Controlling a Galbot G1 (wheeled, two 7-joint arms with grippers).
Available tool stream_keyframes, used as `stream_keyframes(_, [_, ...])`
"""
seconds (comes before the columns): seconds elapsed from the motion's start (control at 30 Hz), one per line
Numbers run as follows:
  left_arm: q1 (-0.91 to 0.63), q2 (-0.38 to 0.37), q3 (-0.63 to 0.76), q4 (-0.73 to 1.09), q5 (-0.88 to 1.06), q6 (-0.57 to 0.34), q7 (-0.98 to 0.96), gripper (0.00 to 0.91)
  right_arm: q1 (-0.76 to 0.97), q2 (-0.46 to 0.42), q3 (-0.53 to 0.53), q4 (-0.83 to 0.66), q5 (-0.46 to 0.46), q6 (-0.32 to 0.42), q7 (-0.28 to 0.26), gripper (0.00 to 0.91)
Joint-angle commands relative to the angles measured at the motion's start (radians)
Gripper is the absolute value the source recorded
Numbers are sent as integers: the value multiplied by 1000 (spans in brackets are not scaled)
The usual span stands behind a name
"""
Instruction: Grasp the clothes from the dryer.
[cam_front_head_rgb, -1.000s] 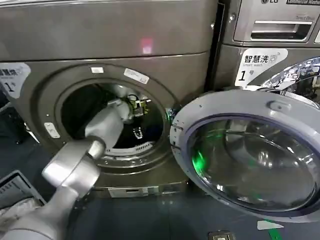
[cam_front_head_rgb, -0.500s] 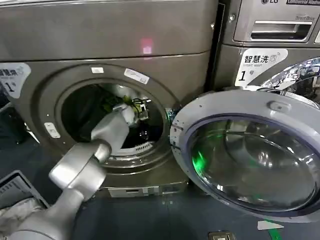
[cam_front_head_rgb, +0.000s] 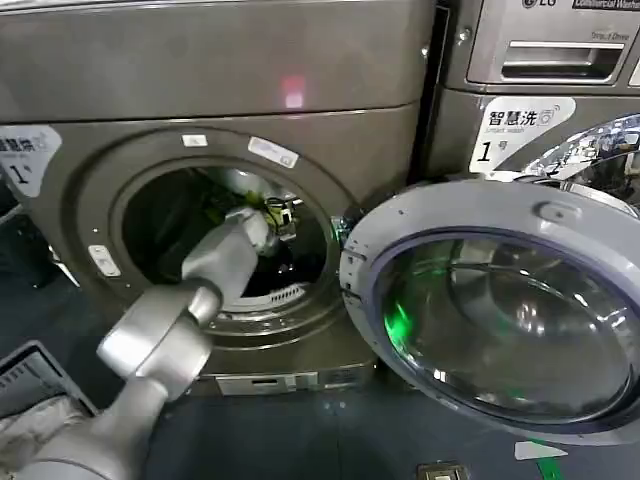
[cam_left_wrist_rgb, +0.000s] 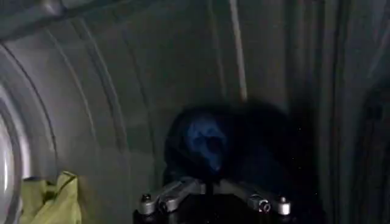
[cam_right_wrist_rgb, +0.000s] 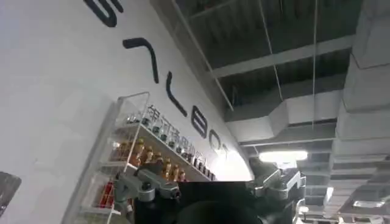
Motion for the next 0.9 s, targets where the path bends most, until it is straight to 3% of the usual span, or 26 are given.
stream_keyframes(0.03, [73, 123, -161, -267, 29, 211, -195, 0, 1, 1, -3, 5, 0, 0, 0, 907])
stream_keyframes(0.17, [185, 212, -240, -515, -12, 387, -332, 0, 3, 1, -8, 8, -1, 1, 1, 907])
stream_keyframes(0.3, [332, 264, -338, -841, -229, 464, -530, 0, 10, 6, -17, 15, -2, 2, 3, 907])
stream_keyframes(0.47, [536, 260, -454, -1181, -437, 410, -823, 0, 7, 8, -16, 17, -1, 7, -3, 907])
stream_keyframes(0.6, [680, 219, -514, -1321, -501, 326, -1000, 0, 4, 8, -16, 22, -2, 18, 4, 907])
stream_keyframes(0.77, [846, 165, -580, -1450, -560, 276, -1119, 0, 5, 3, -8, 13, -11, 28, 0, 907])
stream_keyframes(0.9, [867, 153, -574, -1456, -559, 269, -1120, 0, 5, -2, -15, 12, 11, 46, 24, 907])
